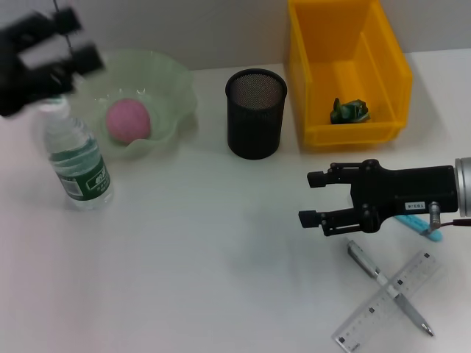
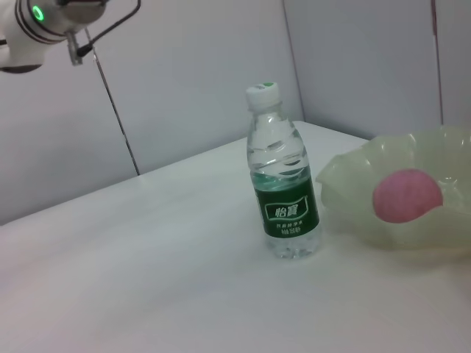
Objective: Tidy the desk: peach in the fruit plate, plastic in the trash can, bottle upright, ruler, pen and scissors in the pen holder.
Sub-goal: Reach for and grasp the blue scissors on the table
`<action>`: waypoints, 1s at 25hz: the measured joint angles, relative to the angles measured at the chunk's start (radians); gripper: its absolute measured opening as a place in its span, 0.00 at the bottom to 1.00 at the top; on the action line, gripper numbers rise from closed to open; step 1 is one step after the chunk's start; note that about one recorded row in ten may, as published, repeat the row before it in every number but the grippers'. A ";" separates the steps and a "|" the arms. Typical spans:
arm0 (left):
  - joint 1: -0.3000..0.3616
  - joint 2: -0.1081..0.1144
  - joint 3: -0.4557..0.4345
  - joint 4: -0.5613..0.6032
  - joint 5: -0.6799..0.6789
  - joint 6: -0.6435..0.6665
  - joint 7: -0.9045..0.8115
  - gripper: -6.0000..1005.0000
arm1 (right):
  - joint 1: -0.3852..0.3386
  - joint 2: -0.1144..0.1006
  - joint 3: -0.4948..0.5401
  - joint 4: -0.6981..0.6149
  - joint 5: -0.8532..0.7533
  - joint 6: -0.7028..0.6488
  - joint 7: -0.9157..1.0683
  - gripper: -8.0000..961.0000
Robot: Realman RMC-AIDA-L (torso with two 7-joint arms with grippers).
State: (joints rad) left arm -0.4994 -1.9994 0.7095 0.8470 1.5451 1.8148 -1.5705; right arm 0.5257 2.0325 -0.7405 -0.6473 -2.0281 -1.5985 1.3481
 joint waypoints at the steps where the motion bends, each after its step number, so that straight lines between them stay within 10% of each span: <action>1: 0.000 -0.001 0.035 0.009 0.001 0.002 -0.002 0.86 | 0.001 0.000 0.001 0.000 0.000 0.000 0.001 0.84; 12: -0.013 -0.064 0.205 -0.021 0.207 -0.066 0.144 0.86 | 0.008 0.001 0.011 0.000 0.002 0.002 0.013 0.84; 25: -0.004 -0.065 0.253 -0.257 0.251 -0.236 0.362 0.86 | 0.013 0.003 0.013 0.000 0.003 0.010 0.023 0.84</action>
State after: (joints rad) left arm -0.5030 -2.0639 0.9629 0.5895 1.7957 1.5787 -1.2082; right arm 0.5386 2.0355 -0.7270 -0.6474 -2.0247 -1.5881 1.3710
